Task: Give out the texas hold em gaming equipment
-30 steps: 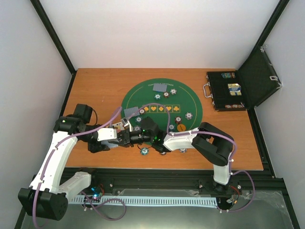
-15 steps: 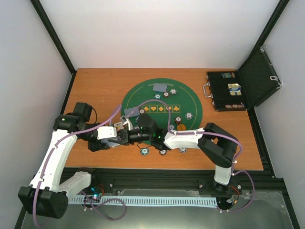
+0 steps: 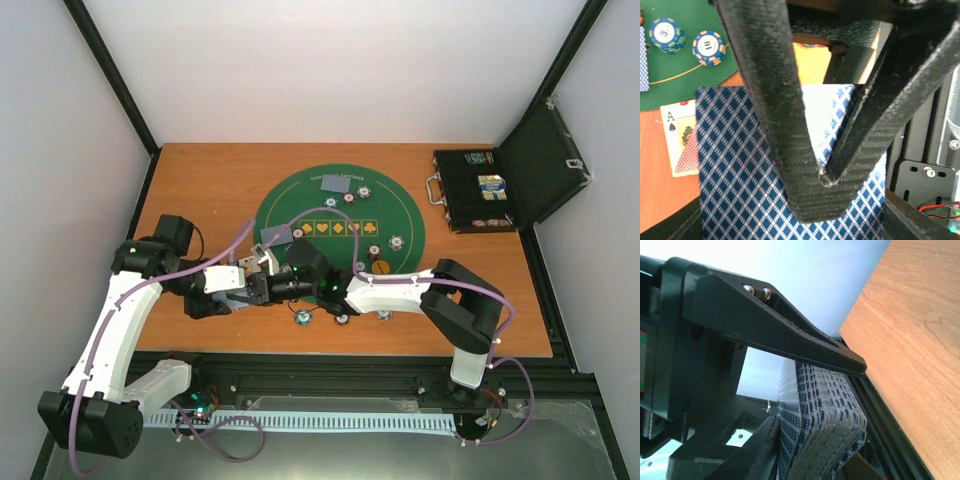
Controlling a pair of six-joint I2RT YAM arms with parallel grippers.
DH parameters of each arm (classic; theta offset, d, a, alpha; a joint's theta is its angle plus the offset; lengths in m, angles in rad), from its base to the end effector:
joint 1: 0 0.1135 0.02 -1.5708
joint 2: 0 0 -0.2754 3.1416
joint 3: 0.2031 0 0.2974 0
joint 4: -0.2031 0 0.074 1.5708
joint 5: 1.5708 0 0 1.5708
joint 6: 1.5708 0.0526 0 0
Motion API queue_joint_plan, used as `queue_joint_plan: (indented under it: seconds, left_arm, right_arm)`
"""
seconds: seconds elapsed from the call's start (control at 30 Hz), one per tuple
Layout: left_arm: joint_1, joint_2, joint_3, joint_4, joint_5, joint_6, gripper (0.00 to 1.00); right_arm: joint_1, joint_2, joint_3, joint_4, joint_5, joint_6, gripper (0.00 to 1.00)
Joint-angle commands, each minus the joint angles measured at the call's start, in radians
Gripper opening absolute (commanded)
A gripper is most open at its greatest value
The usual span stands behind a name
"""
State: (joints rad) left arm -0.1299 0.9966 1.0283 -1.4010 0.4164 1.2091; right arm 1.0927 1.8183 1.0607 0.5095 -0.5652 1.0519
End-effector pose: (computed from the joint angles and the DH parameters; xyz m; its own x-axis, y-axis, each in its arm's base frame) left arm 0.1798 -0.0449 0.2943 -0.1579 0.8833 -0.4415 0.9790 0.1985 0.0470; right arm 0.1844 0.4170 0.1948 -0.9146 -0.1710 -0.3665 -0.3922 0.1534 0.9070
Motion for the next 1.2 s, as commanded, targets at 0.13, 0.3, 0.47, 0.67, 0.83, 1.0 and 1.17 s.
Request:
queue_joint_plan:
  seconds: [0.13,0.3,0.47,0.67,0.83,1.0,1.17]
  left_arm:
    - [-0.009,-0.006,0.086,-0.131,0.158,0.018,0.07]
    - [-0.008,-0.005,0.081,-0.132,0.142,0.024,0.04]
    - [-0.008,-0.010,0.058,-0.117,0.121,0.030,0.03]
    - [-0.008,-0.014,0.038,-0.103,0.103,0.037,0.02]
    - [-0.009,-0.015,0.030,-0.095,0.087,0.037,0.02]
    - [-0.009,-0.026,0.011,-0.079,0.068,0.038,0.03]
    - [-0.009,-0.025,0.002,-0.075,0.056,0.039,0.03]
  right_arm:
    - [-0.030,0.055,-0.133,-0.111,0.043,0.011,0.31]
    - [-0.030,0.037,-0.108,-0.121,0.024,0.013,0.33]
    - [-0.030,0.011,-0.112,-0.122,0.006,0.015,0.42]
    - [-0.028,-0.006,-0.099,-0.129,-0.007,0.022,0.52]
    - [-0.011,0.018,-0.036,-0.141,-0.018,0.028,0.57]
    - [-0.002,0.030,-0.002,-0.161,-0.013,0.029,0.59]
    - [-0.011,0.026,-0.027,-0.147,-0.015,0.041,0.59]
